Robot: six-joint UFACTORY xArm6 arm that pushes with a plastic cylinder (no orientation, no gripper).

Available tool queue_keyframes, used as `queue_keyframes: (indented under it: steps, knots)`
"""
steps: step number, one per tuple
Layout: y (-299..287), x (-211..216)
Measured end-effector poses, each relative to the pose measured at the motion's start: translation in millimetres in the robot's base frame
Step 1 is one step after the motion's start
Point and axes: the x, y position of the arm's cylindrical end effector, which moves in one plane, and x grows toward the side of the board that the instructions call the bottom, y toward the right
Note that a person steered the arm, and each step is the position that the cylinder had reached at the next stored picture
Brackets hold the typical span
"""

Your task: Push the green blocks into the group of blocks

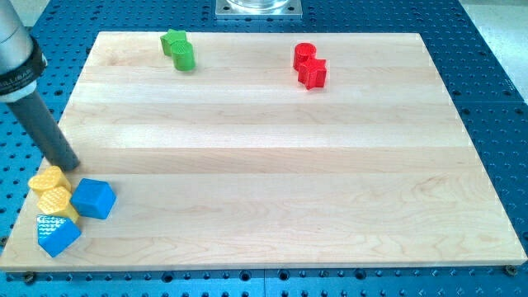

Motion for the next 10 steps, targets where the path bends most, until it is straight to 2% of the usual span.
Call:
queue_keyframes:
  steps: [1,3,4,5,6,7,8,9,10]
  knots:
    - [-0.8,-43.9]
    - [160.3,-147.5]
    - [187.8,-223.1]
    - [153.7,-260.3]
    - [82.4,-260.4]
    - [13.0,-193.2]
    - [3.9,-118.8]
    - [-13.4,-128.7]
    - [-8.3,-184.1]
